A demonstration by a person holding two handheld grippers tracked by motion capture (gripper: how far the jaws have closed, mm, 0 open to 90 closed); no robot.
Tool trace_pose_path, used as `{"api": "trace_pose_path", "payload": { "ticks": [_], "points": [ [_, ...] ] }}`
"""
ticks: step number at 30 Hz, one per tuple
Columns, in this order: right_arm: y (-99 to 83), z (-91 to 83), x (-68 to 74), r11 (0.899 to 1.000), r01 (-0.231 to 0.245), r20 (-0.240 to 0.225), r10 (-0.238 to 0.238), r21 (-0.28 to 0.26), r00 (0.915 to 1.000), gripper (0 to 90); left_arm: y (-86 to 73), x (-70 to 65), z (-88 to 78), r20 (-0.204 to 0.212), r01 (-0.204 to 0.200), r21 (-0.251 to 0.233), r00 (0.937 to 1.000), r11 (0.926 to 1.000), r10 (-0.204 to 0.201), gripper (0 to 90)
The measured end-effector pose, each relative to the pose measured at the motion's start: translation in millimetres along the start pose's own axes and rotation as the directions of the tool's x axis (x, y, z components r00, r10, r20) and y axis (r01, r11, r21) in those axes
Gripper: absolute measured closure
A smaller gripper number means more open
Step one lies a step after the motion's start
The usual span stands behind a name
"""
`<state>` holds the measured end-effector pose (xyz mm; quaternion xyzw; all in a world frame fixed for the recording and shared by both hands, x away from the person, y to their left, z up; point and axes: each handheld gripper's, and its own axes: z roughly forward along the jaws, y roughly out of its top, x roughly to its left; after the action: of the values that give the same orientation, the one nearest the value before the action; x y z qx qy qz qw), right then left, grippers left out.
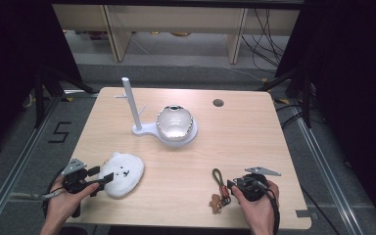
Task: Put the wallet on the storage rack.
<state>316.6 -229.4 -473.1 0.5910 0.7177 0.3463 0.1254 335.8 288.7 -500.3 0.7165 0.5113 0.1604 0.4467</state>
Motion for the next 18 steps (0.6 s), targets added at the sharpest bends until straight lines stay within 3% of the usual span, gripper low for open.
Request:
{"api": "trace_pose_path", "payload": {
  "ticks": [1,3,4,5,6,7,11,12,13,15,16,18],
  "points": [
    [1.1,0.1,-2.2,1.000,-0.026,-0.020,0.026,0.001,0.9995,59.6,1.7,0.1,0.0,-0.001,0.001,0.002,1.0000,1.0000,-0.001,31.4],
    [1.7,1.3,-5.0,0.998,-0.064,0.002,0.064,0.023,0.9979,60.6,6.0,0.7,0.0,0.005,0.002,0.017,1.0000,0.9998,-0.002,31.7],
    [1.0,2.4,-8.8,0.999,-0.048,-0.002,0.048,0.026,0.9988,61.1,6.0,0.7,0.0,0.005,0.002,0.017,1.0000,0.9998,-0.002,32.0],
    [0.5,3.1,-10.3,0.997,-0.066,-0.010,0.067,0.043,0.9977,62.4,11.1,1.6,-0.2,0.011,0.001,0.066,0.9999,0.9978,-0.002,32.1],
    [-0.4,4.5,-13.1,0.998,-0.054,-0.018,0.055,0.044,0.9984,64.0,13.1,1.6,0.5,0.009,0.004,0.078,0.9999,0.9969,-0.005,32.4],
    [-0.7,4.7,-13.7,0.995,-0.075,-0.020,0.076,0.061,0.9969,65.3,15.8,2.5,-0.6,0.014,0.001,0.109,0.9999,0.9940,-0.003,33.2],
    [-1.1,4.3,-17.2,0.996,-0.050,-0.027,0.052,0.076,0.9983,66.3,22.5,3.1,-1.5,0.019,0.000,0.146,0.9998,0.9892,-0.003,34.4],
    [0.9,3.9,-16.3,0.993,-0.086,0.007,0.085,0.087,0.9963,65.9,27.2,3.7,-2.3,0.017,-0.007,0.169,0.9998,0.9856,0.004,34.6],
    [1.3,3.8,-16.7,0.993,-0.085,-0.006,0.086,0.087,0.9963,65.4,29.7,5.9,-3.8,0.019,-0.033,0.197,0.9994,0.9798,0.030,34.8],
    [2.0,4.0,-18.3,0.994,-0.065,-0.009,0.066,0.086,0.9978,65.0,31.0,6.5,-3.1,0.013,-0.031,0.198,0.9995,0.9797,0.029,35.0],
    [2.7,2.9,-18.1,0.992,-0.080,-0.001,0.081,0.094,0.9967,64.5,34.1,8.9,-2.2,0.001,-0.032,0.238,0.9995,0.9706,0.033,35.3],
    [2.5,1.3,-19.2,0.993,-0.066,0.004,0.066,0.100,0.9978,64.4,35.2,10.0,-0.9,-0.013,-0.043,0.249,0.9988,0.9675,0.048,35.8]
  ]
}}
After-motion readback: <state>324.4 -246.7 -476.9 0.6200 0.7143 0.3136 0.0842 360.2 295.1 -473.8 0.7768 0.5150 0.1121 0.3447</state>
